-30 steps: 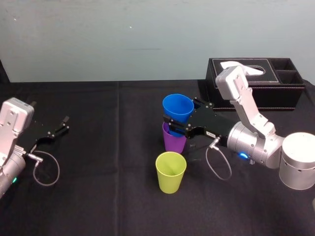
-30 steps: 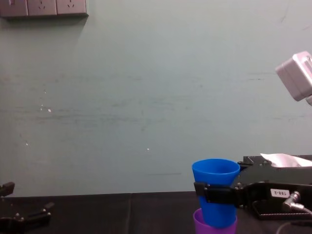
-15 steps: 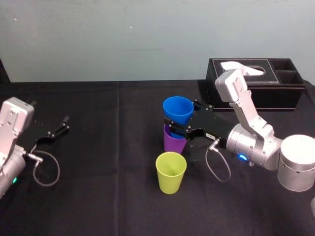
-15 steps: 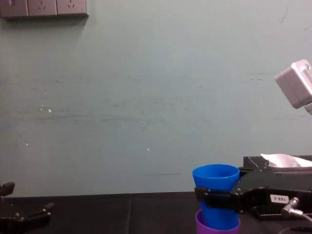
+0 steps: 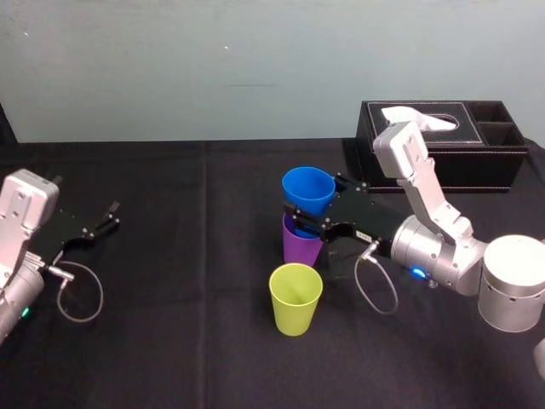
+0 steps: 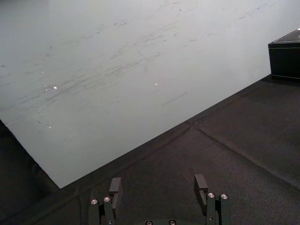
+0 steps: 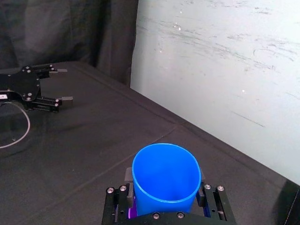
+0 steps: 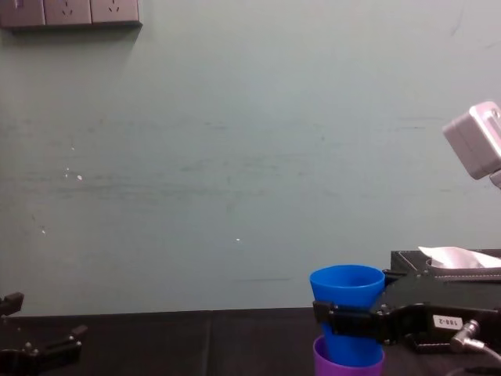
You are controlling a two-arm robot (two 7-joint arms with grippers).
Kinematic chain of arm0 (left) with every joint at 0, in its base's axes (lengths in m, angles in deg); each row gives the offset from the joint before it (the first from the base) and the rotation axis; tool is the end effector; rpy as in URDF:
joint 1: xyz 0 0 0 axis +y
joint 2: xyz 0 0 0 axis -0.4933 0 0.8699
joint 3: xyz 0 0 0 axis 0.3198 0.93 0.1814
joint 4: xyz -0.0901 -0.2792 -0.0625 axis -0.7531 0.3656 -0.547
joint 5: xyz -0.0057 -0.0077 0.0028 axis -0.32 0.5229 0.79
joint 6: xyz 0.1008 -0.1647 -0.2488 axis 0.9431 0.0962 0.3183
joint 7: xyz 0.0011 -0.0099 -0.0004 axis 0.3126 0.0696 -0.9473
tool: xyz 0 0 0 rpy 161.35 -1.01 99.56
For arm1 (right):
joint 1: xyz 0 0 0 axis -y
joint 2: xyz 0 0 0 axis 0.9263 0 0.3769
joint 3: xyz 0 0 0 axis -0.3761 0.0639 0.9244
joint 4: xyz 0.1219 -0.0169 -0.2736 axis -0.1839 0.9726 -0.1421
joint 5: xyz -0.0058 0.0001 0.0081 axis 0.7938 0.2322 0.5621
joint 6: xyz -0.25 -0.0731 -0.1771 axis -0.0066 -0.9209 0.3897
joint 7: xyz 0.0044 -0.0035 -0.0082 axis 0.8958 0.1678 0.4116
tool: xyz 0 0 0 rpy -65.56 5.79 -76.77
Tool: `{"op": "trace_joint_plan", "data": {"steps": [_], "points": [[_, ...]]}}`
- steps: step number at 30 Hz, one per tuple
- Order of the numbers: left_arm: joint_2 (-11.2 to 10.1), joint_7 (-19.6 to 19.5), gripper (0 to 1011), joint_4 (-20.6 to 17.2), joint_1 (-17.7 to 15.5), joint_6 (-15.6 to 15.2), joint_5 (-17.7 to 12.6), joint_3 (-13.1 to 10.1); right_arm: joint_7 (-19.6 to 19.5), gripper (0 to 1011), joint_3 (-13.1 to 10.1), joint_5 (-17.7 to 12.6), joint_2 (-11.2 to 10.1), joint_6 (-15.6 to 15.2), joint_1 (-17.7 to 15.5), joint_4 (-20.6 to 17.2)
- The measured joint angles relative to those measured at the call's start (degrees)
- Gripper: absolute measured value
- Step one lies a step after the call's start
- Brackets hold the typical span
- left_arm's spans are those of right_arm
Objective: Stack the three plastic cups sequentially using one hand.
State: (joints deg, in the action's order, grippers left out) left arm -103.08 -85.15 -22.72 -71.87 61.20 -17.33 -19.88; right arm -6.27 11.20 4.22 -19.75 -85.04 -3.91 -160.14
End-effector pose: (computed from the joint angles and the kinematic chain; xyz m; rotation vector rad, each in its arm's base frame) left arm 0.3654 0.0866 -0.3114 0.3047 -0.2849 1.2481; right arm 0.4037 -0.0126 -0.2581 -0.2373 -0.1162 -0.8041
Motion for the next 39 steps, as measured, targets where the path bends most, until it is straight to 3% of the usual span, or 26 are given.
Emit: {"op": "trace_joint_plan", "data": {"steps": [14,27,39], "points": [[0.0,0.0,1010,0.0,0.0,0.0,0.0,0.0,0.85,733,0.17,-0.32,0.28,1.07,-0.03,0.83],[0.0,0.0,1010,0.0,0.0,0.0,0.0,0.0,0.72,1003,0.12,-0.3,0.22,0.86,-0.05,0.63],[0.0,0.0,1010,0.0,0.0,0.0,0.0,0.0,0.58,1003,0.12,-0.26,0.18,0.77,-0.05,0.54]]}}
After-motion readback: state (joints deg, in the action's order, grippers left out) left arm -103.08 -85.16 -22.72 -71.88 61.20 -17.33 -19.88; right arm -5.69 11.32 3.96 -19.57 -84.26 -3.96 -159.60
